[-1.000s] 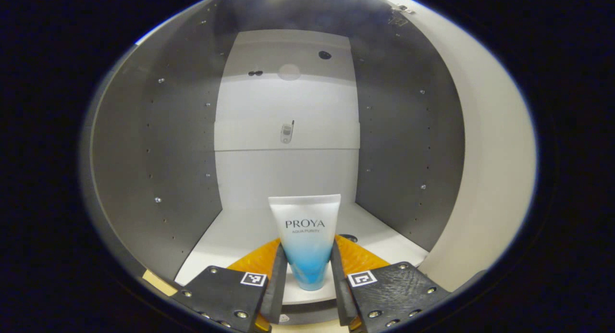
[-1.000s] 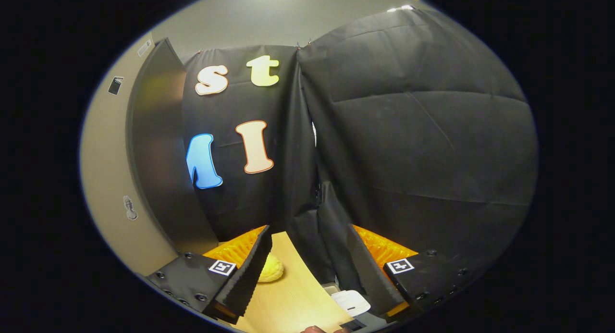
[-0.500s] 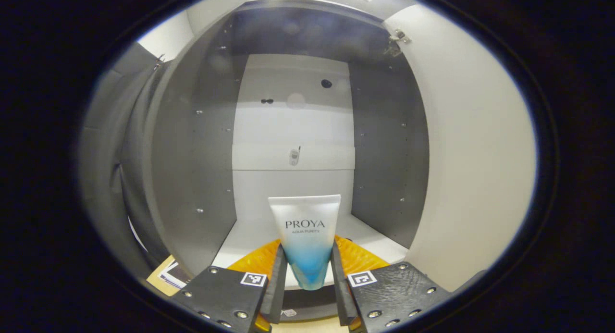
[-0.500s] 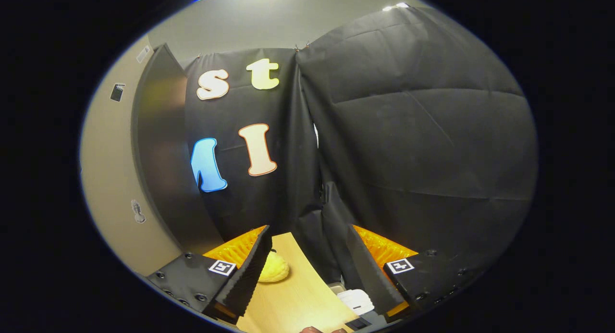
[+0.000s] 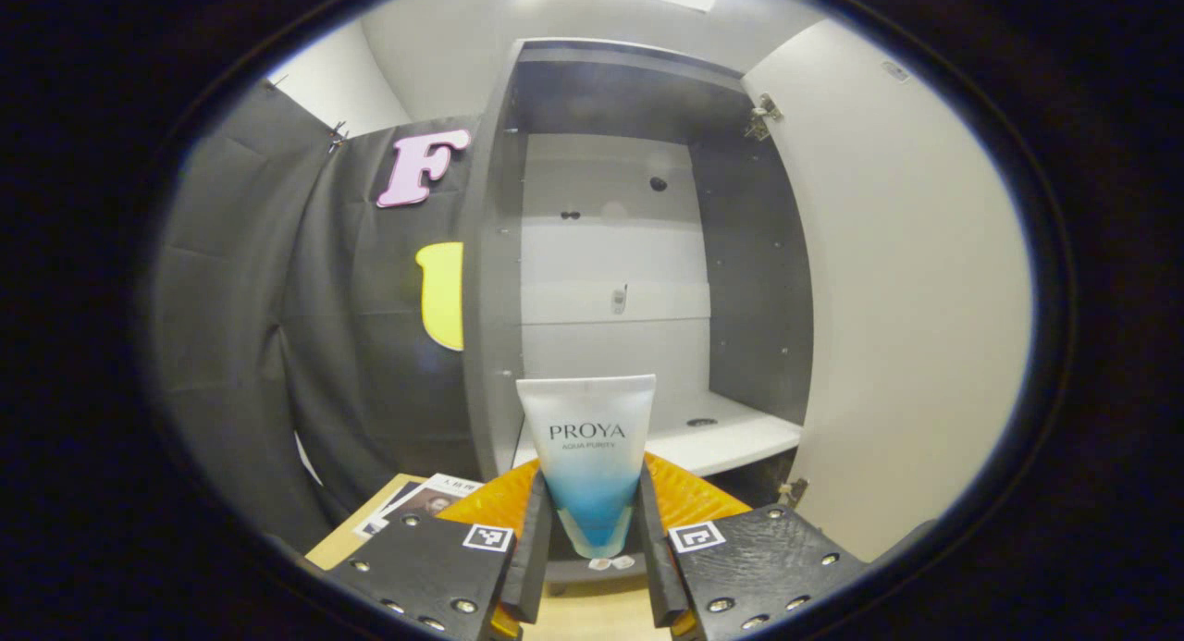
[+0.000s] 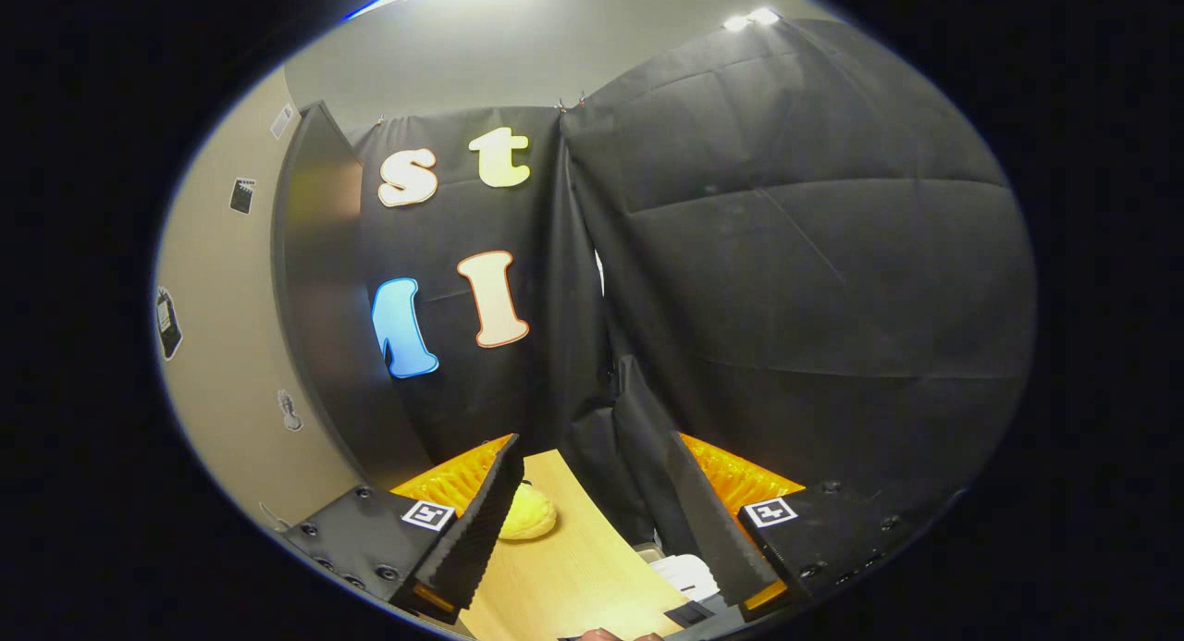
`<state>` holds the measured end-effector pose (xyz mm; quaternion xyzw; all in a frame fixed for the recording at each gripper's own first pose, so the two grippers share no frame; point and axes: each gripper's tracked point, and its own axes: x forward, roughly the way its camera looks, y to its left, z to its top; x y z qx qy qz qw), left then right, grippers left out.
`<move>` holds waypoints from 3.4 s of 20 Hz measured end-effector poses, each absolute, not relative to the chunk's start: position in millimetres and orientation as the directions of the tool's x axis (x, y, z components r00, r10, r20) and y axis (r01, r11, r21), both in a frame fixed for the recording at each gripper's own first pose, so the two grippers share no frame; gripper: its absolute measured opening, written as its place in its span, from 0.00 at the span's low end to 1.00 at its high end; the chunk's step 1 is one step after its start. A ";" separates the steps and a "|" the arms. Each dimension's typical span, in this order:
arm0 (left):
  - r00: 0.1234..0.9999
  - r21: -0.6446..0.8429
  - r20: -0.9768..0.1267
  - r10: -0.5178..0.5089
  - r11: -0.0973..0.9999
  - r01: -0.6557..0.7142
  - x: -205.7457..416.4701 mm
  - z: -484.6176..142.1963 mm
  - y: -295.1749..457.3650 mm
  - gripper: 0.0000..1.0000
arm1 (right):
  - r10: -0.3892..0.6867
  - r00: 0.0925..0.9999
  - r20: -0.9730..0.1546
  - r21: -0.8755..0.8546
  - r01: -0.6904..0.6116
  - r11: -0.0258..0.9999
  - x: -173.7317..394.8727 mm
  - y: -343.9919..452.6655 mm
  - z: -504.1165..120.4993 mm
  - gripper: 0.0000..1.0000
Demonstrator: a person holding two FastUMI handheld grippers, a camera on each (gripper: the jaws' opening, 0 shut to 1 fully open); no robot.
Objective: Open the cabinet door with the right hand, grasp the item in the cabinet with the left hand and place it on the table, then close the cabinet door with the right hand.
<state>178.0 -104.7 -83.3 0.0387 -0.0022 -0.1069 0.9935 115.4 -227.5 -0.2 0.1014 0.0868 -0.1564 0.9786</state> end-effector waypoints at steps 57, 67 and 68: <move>0.996 0.089 -0.088 0.012 0.996 -0.004 9.6 -301.8 66.0 0.86 | -0.457 0.834 -0.310 0.206 0.528 0.824 39.0 -219.0 -63.4 0.98; 0.987 0.049 -0.104 -0.122 0.991 0.127 -35.4 -164.8 8.6 0.85 | -0.445 0.875 -0.192 0.162 0.476 0.865 29.3 -217.0 -33.0 0.98; 0.987 0.031 -0.109 -0.121 0.992 0.125 -38.1 -152.2 4.6 0.86 | -0.436 0.884 -0.170 0.170 0.462 0.871 28.0 -215.9 -22.3 0.98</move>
